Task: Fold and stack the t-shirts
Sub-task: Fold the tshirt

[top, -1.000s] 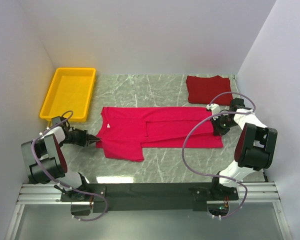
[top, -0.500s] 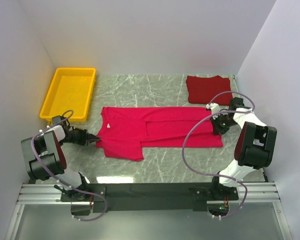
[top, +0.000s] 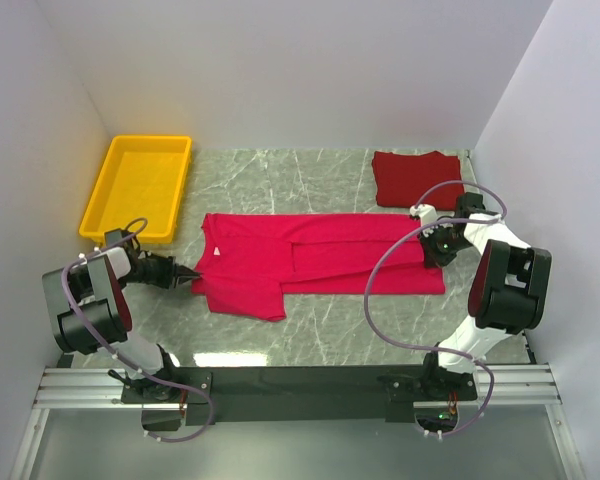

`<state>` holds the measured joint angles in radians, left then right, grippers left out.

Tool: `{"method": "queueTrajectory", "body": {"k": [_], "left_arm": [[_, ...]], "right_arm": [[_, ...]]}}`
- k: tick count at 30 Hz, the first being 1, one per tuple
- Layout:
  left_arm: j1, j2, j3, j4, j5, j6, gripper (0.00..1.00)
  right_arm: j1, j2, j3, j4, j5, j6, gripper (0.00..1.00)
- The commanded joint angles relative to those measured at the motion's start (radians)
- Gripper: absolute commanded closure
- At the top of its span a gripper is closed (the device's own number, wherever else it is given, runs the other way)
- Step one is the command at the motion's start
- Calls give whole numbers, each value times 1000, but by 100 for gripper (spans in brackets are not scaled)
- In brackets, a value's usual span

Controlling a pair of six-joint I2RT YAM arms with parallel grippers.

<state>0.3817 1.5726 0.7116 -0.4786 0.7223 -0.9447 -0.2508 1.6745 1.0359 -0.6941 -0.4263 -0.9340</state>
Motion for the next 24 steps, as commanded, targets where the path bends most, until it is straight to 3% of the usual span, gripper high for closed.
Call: {"method": "queueTrajectory", "body": {"k": [1,12,16,19,20,24], "left_arm": [[-4,4,40,15,19,20,99],[-9,21,54,17,20,26,99],[-9,29,55,31,32,20,97],[-10,24,65,37,46,15,80],[-9,21,71,34,54,15,70],[-10,-26,95,38,78,18,59]], "right_arm": [[7,-2,36,16,21,-3,100],[7,-13,19,31,34,9,100],[5,-9,35,54,38,61,90],[7,-22,39,103,63,141,77],[7,-30,39,117,70,168,71],[10,-53,50,182,144,276,60]]}}
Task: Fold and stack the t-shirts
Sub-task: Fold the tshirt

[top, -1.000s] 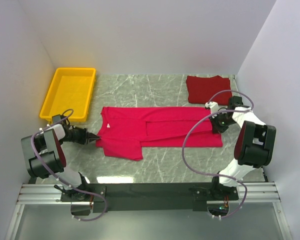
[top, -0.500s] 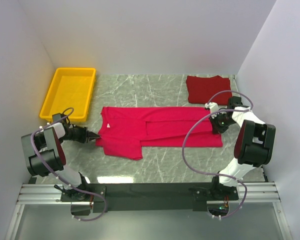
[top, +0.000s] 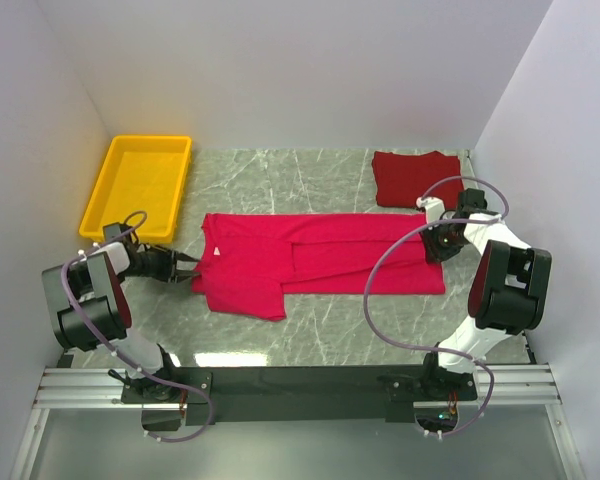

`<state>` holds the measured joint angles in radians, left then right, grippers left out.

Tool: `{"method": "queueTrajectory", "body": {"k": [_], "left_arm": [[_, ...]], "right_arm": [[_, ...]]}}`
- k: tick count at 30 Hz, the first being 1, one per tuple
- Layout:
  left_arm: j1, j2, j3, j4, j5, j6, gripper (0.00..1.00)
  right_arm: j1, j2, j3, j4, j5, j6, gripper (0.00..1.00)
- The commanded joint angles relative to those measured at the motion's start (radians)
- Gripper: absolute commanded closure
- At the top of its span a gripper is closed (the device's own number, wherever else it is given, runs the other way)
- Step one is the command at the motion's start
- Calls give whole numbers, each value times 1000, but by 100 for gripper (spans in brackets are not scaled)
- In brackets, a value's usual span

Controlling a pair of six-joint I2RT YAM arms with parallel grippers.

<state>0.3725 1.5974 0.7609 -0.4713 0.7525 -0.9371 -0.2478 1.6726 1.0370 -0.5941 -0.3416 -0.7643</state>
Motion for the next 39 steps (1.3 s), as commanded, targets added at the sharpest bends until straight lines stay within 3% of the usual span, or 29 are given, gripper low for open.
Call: {"method": "queueTrajectory", "body": {"k": [1,8,10,12,13,15,16,19,21,22,28,35,39], "left_arm": [[0,-63,49,33,56,6,56],[2,-158,104,48,103,49,45],[3,-178,146,42,126,114,44],[6,-198,220,16,124,171,44],[6,-209,250,-33,66,241,41],[8,-258,337,-82,-54,315,35],[6,-283,356,-102,-185,372,35],[11,-401,353,-83,-373,396,32],[19,-482,312,-49,-444,361,7],[22,-503,298,-43,-474,319,1],[46,-582,230,-87,-447,308,1],[49,-692,172,-139,-472,311,1],[49,-706,164,-155,-475,317,1]], "right_arm": [[7,-59,49,83,65,117,60],[7,-132,46,142,121,207,55],[10,-152,63,105,5,186,55],[45,-180,96,-60,-141,84,53],[76,-188,104,-138,-224,-78,50],[205,-224,75,-283,-325,-214,45],[243,-240,57,-317,-347,-362,45],[427,-307,-31,-294,-389,-472,38],[540,-315,-48,-231,-354,-451,38],[658,-307,-48,-207,-335,-404,38],[1057,-196,-14,100,-107,-92,40],[1281,-33,15,308,73,14,39],[1335,53,52,359,137,66,38]]}}
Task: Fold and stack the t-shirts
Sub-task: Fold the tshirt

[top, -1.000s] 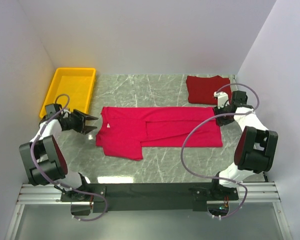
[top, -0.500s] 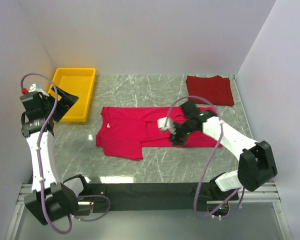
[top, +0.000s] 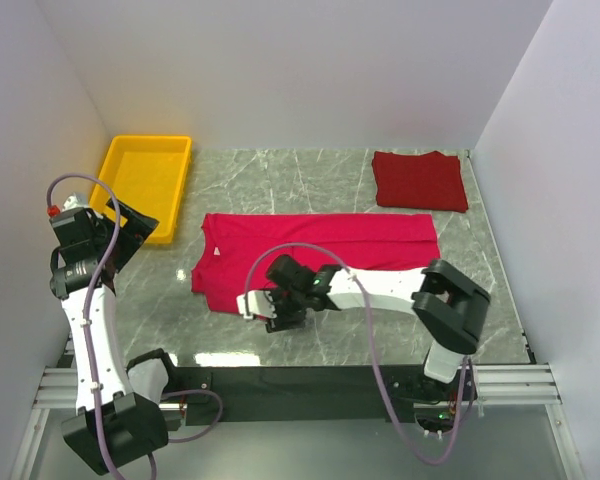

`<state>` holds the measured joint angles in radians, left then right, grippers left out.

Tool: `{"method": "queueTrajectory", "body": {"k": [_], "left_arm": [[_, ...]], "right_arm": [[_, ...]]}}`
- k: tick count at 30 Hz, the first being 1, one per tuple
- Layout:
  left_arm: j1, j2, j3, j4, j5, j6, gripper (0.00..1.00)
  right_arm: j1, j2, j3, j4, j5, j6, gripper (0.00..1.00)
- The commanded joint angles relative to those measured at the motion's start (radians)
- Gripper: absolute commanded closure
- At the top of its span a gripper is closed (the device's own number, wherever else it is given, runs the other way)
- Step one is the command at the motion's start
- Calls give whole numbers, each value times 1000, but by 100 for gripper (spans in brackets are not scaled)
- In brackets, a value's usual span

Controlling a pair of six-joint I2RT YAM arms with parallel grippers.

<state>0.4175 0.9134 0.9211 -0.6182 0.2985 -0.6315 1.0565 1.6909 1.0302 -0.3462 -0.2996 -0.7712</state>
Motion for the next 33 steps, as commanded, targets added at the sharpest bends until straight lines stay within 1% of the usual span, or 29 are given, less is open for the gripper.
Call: {"method": "queueTrajectory", "body": {"k": [1,6,8,9,10,12,13,16,18,21,23,25,30,33], "left_arm": [[4,-24,5,-11,-25,13,0],[4,-18,12,-5,-9,13,1],[4,-16,9,1,-2,12,1],[4,-15,10,2,1,12,0],[3,-15,12,2,4,13,1],[4,-13,16,-2,2,18,1],[3,-11,16,-2,2,19,0],[4,-8,13,5,7,21,1],[3,-5,9,9,14,18,1],[4,-2,2,18,27,15,1],[4,4,-1,23,31,15,1],[3,5,-8,26,42,15,1],[4,5,-24,35,63,9,1],[6,8,-30,37,74,12,1]], "right_arm": [[36,68,77,125,108,81,38],[63,142,119,138,135,110,40],[68,165,131,131,137,118,46],[69,170,136,130,136,124,51],[69,170,143,119,132,127,61],[69,153,142,121,122,131,74],[66,126,137,122,117,133,86],[50,75,160,95,76,141,100],[31,58,192,69,44,159,100],[-18,59,308,9,-19,197,100],[-58,72,355,-26,-62,229,100],[-82,99,424,-60,-91,248,100],[-179,211,566,-92,-105,374,100],[-229,265,611,-96,-99,447,100]]}}
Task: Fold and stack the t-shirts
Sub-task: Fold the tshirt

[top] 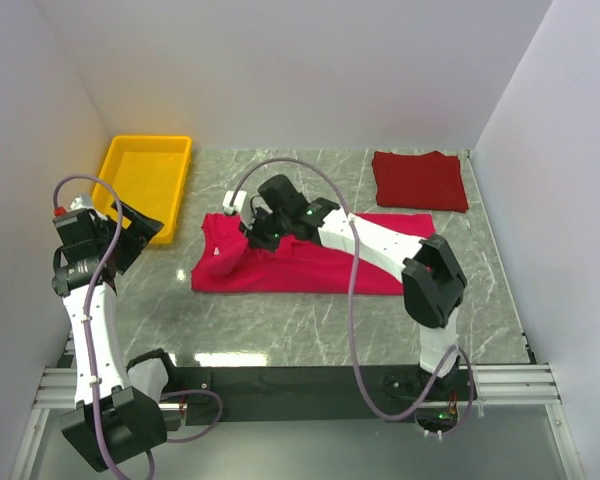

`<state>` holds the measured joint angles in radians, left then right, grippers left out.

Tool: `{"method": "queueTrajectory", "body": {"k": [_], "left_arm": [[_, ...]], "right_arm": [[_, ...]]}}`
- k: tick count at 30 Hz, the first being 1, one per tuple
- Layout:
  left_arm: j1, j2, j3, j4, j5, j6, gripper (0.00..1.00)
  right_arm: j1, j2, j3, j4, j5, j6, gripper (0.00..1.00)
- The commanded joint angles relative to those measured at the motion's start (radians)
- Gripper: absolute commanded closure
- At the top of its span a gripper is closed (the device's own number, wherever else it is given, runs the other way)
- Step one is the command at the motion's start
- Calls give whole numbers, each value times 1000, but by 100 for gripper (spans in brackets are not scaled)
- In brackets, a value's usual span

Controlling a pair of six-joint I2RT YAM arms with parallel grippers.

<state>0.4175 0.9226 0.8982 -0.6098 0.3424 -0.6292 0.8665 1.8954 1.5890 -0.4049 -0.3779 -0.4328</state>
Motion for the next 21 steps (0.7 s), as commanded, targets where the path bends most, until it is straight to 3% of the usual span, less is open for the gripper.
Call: {"method": "queueTrajectory", "body": {"k": [1,8,14,21], "left_arm": [[4,2,-7,30,38,10,1],[6,18,-24,44,69,2,1],[4,21,-41,62,107,-1,1],[-8,82,-119,166,351,13,10]], "right_arm": [[-52,73,61,-35,-16,121,100],[-113,157,97,-26,7,262,96],[-164,177,95,37,170,458,62],[-202,154,118,49,264,488,51]]}}
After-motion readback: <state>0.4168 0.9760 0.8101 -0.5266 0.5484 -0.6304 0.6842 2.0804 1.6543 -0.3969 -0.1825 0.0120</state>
